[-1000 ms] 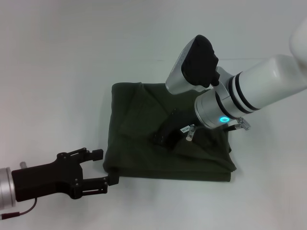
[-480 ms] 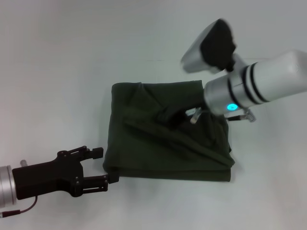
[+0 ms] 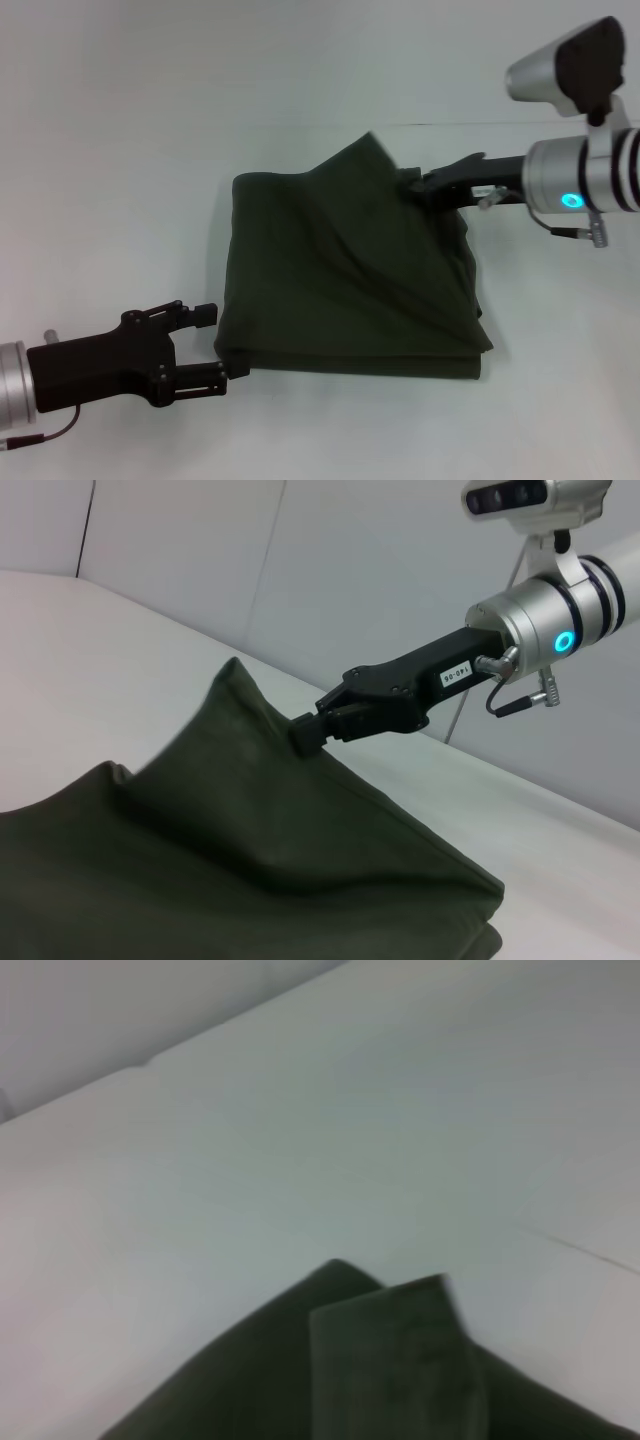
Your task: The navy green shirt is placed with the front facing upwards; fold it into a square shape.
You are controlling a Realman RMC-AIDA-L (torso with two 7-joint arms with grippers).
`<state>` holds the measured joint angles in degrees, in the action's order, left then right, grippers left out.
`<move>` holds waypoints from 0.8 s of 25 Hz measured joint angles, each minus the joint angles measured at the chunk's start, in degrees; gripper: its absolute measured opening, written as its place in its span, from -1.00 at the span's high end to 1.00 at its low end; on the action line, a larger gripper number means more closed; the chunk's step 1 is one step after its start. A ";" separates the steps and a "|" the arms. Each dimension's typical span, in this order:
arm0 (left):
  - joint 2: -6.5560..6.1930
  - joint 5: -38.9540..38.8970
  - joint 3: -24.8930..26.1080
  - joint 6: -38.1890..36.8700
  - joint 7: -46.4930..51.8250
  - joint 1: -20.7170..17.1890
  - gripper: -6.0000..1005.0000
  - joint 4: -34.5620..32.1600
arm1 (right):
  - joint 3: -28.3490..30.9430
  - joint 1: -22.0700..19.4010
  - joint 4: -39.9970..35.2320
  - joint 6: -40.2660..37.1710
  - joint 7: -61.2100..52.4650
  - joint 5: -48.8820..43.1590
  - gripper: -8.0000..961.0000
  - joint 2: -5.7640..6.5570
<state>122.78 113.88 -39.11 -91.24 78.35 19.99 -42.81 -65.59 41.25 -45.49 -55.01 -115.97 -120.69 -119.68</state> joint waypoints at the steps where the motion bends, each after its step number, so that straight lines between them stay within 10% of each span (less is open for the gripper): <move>1: 0.00 0.00 0.00 -0.07 0.00 0.03 -0.76 0.00 | 0.46 -0.37 -0.01 0.41 0.01 0.00 0.88 0.00; 20: 0.01 -0.09 0.00 -0.41 0.81 0.28 -0.76 0.00 | 5.42 -4.80 0.72 3.84 -0.48 0.03 0.78 0.10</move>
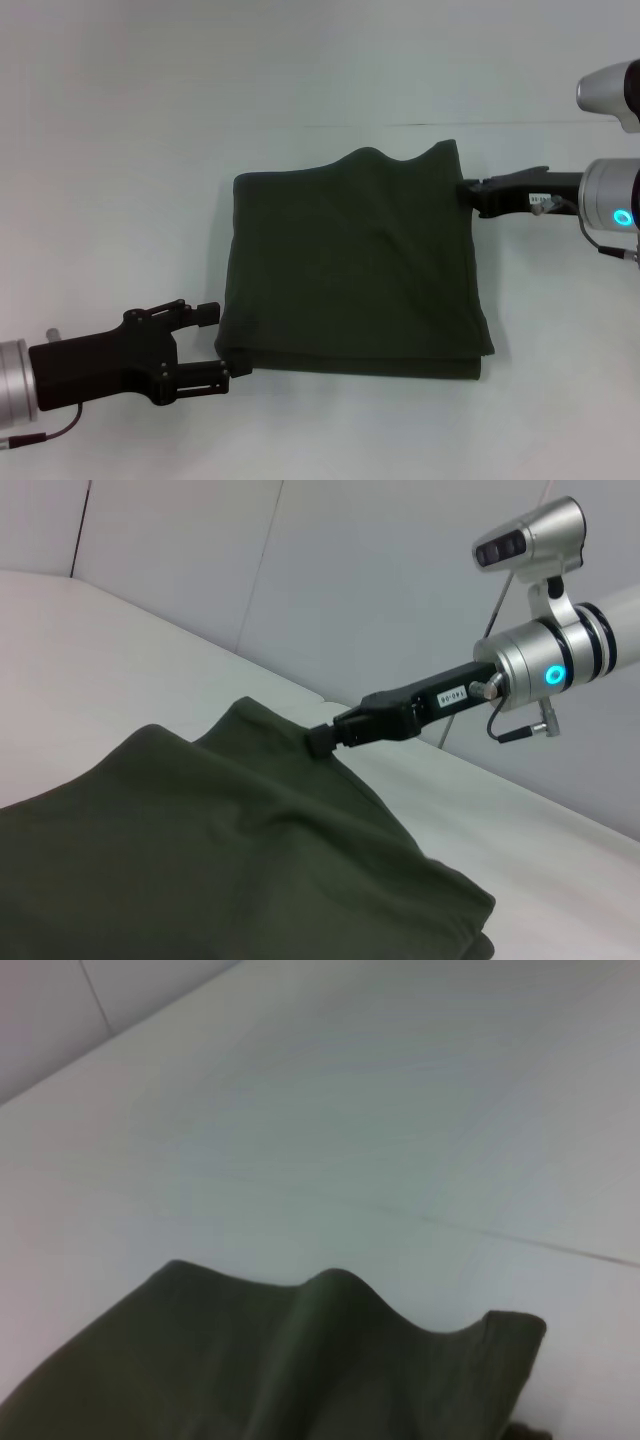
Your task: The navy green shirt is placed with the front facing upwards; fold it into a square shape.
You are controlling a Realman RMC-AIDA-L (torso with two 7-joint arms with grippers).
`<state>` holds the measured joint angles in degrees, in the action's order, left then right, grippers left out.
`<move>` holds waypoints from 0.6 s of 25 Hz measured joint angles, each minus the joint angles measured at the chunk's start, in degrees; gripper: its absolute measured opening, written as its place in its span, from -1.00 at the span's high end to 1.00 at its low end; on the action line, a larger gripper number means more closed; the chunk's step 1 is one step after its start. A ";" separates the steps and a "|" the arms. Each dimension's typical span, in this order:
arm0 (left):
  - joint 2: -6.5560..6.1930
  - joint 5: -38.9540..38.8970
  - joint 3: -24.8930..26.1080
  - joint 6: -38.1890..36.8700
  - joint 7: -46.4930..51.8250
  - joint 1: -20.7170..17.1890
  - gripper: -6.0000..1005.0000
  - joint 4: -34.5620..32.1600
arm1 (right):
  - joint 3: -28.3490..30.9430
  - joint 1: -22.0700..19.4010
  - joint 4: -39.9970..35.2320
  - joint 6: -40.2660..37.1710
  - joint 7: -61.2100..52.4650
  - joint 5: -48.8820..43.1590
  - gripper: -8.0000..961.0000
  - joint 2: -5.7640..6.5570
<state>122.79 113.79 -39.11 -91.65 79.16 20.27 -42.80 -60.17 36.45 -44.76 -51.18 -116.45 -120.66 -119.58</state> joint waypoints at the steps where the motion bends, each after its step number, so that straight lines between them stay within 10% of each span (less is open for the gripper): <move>1: 0.01 0.00 0.01 0.00 0.01 0.03 -0.76 0.00 | 0.01 -0.17 0.08 -0.01 0.00 0.00 0.77 0.00; 15: 0.08 0.44 0.00 0.48 0.01 0.62 -0.75 0.00 | 5.26 -1.02 1.65 0.95 0.22 0.25 0.69 -0.16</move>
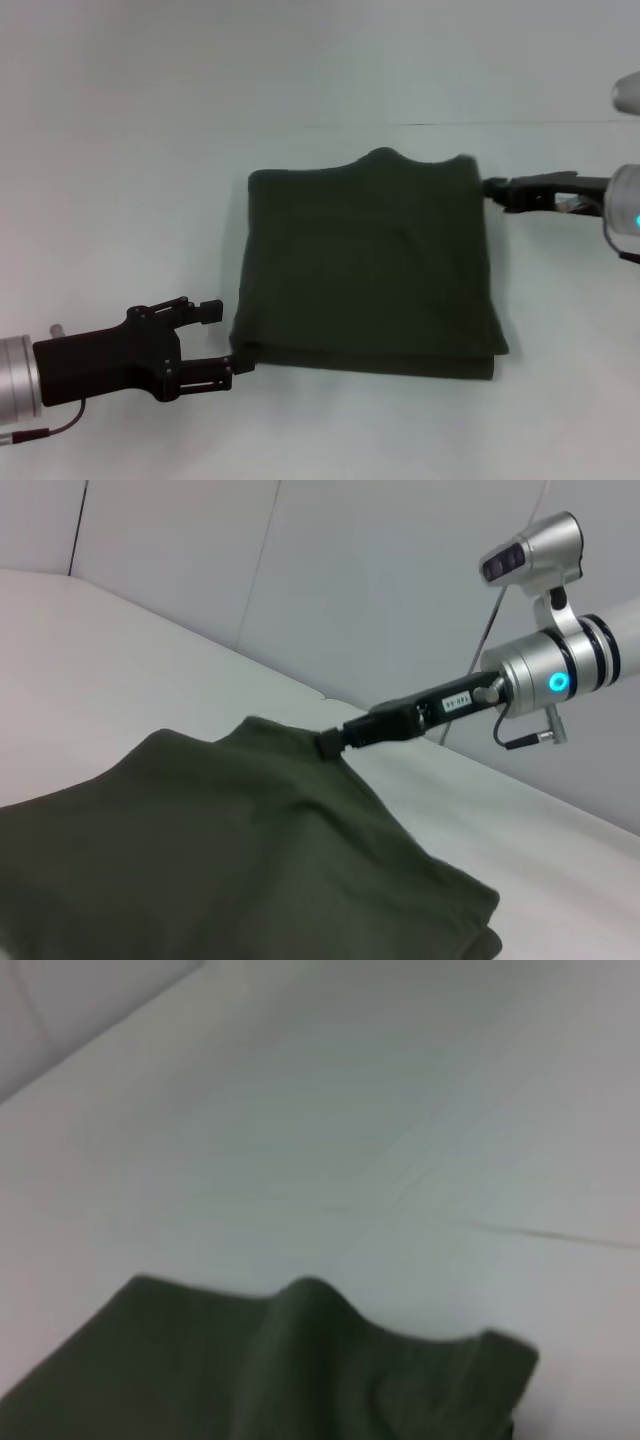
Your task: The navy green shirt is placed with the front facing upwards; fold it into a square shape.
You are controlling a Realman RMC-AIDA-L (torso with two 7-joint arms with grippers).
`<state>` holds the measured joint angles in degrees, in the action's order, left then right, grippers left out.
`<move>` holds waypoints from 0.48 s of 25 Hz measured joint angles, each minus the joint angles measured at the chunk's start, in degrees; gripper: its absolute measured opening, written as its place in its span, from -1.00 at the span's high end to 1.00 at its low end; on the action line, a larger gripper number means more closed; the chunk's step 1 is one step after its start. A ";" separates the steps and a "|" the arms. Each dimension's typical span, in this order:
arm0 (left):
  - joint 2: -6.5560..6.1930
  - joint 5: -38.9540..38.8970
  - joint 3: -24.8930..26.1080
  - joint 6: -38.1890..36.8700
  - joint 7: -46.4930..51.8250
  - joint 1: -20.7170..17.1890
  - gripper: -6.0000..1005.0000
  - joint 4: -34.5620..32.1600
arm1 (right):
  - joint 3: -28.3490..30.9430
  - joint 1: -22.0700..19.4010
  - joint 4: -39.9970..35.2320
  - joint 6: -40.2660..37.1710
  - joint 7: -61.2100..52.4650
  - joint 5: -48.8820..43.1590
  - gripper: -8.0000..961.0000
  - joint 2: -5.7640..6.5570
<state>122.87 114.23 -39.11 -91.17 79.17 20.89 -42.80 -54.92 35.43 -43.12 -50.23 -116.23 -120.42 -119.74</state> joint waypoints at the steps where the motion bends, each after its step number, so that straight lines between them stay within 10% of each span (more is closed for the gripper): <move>1: 0.00 -0.01 0.00 0.01 -0.02 0.01 -0.75 0.00 | 1.06 -0.01 -0.08 0.00 0.14 0.15 0.69 0.05; 8: 0.00 0.01 -0.01 0.04 -0.30 0.02 -0.75 0.00 | 4.39 0.58 -0.78 -3.21 0.32 0.45 0.65 0.58; 12: -0.02 -0.13 0.04 0.04 -0.32 -0.18 -0.75 0.00 | 3.92 1.78 -0.80 -6.18 0.35 0.45 0.26 0.31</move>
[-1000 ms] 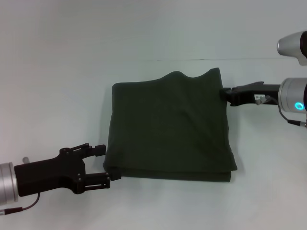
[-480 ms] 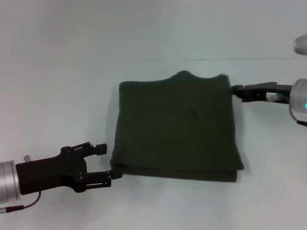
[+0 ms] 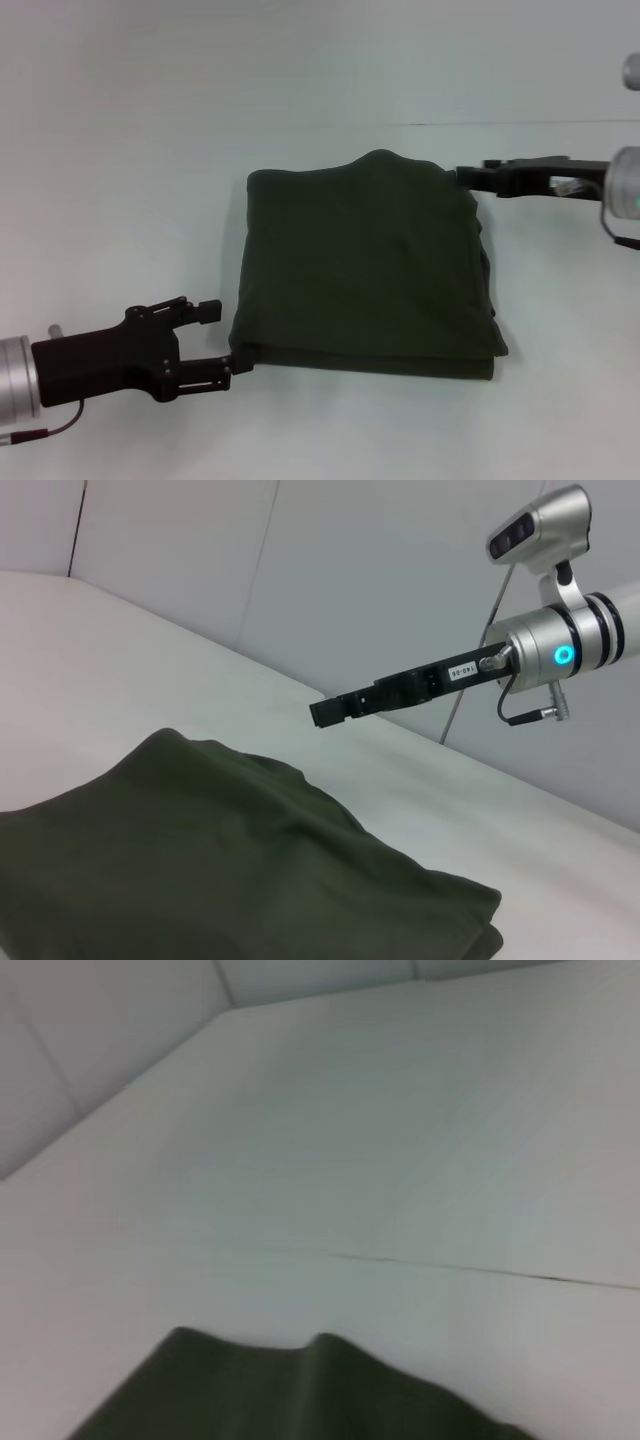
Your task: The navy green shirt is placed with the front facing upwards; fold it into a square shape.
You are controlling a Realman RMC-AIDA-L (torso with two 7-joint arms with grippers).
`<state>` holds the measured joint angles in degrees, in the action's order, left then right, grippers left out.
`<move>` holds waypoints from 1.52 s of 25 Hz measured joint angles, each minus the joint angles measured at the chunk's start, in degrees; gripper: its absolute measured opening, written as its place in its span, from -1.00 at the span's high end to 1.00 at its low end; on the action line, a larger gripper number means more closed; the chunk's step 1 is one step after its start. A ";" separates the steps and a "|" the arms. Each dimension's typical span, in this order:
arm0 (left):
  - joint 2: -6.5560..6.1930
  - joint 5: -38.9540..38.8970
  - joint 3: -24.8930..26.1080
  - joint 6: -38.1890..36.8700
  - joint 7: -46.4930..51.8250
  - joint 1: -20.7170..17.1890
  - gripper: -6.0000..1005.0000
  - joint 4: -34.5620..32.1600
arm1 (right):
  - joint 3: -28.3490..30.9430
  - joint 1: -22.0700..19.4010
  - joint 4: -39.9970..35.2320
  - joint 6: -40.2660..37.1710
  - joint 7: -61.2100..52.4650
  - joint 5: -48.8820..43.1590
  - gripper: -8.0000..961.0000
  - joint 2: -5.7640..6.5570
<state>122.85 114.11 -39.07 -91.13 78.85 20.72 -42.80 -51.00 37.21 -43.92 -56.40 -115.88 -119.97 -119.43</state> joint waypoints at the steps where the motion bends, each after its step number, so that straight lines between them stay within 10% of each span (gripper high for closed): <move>1: -0.02 -0.12 0.08 0.00 -0.02 -0.07 -0.75 0.00 | -0.22 0.49 0.02 -1.11 0.02 0.01 0.16 -0.07; 6: -0.04 -0.21 0.72 -0.01 -0.09 -0.18 -0.75 0.00 | -2.59 3.35 1.33 -5.34 -0.11 0.02 -0.23 -0.51; 28: -0.16 -0.30 1.62 0.85 -0.20 0.18 -0.75 0.00 | -15.84 10.36 10.68 10.90 -6.46 -1.78 0.98 -0.31; 38: -0.16 -0.30 1.63 0.98 -0.22 0.33 -0.75 0.00 | -15.97 9.59 10.56 14.45 -10.42 -5.69 0.97 -0.32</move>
<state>122.69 113.80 -37.44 -90.15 78.64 21.05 -42.80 -66.96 46.80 -33.35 -41.96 -126.30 -125.66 -119.76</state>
